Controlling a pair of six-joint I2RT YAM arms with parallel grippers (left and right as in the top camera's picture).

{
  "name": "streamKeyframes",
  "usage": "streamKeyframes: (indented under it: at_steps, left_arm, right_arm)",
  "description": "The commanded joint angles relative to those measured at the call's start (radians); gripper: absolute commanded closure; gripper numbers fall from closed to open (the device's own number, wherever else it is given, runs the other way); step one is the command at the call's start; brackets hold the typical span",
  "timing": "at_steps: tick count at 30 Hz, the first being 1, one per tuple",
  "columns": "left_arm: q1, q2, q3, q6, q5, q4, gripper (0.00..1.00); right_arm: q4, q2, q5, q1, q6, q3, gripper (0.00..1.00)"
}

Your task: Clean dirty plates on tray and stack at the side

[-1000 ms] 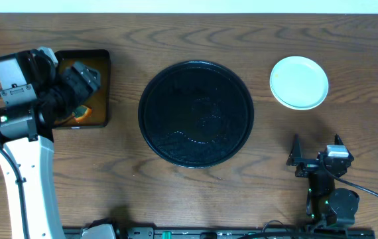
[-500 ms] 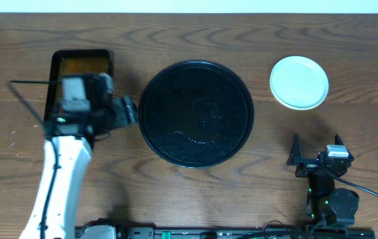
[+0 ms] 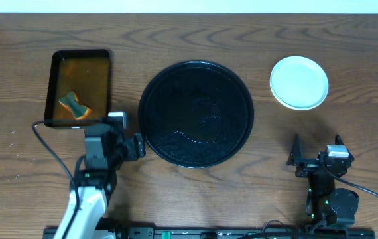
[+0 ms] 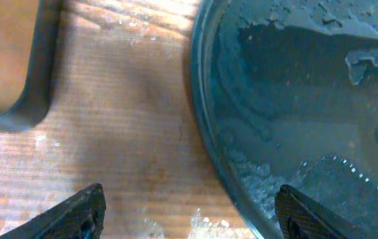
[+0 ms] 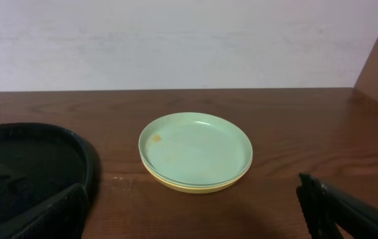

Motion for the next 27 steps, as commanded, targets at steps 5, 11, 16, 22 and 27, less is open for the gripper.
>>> streamKeyframes:
  at_steps: [5,11,16,22,27]
  left_arm:
    - [-0.002,-0.159,-0.157,0.018,-0.040,0.133,0.18]
    - [-0.001,-0.283,-0.290,0.019,-0.040,0.268,0.17]
    - [-0.001,-0.373,-0.337,0.040,-0.040,0.277,0.18]
    - [-0.001,-0.502,-0.337,0.041,-0.060,0.152,0.18]
    - [-0.001,-0.677,-0.337,0.037,-0.107,-0.069,0.18]
  right_arm:
    - [-0.004,-0.006,0.009,0.015,-0.011,-0.002,0.01]
    - [-0.005,-0.006,0.009,0.015,-0.011,-0.002,0.01]
    - [-0.004,-0.006,0.009,0.015,-0.011,-0.002,0.01]
    - [-0.005,-0.006,0.009,0.015,-0.011,-0.002,0.01]
    - [-0.004,-0.006,0.009,0.015,-0.011,-0.002,0.01]
